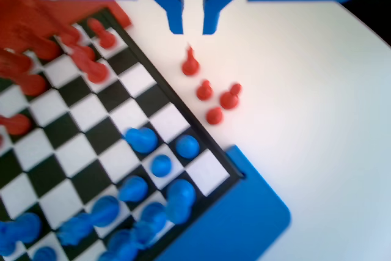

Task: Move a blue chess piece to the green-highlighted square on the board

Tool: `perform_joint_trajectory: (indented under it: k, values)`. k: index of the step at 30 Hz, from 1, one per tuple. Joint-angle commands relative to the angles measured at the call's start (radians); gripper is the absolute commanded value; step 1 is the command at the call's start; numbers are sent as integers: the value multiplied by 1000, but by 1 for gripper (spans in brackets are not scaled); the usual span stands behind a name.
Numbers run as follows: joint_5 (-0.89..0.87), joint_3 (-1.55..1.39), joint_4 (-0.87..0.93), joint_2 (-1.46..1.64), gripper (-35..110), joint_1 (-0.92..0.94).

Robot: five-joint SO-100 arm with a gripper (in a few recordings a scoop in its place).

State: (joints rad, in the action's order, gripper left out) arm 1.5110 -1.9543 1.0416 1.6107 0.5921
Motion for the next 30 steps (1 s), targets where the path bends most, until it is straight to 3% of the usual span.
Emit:
perform_joint_trajectory:
  k: [1,21,30]
  values:
    - [-3,17,29,155,3,-63]
    - [46,-232,46,434,3,-290]
    - [78,-459,-37,554,4,-428]
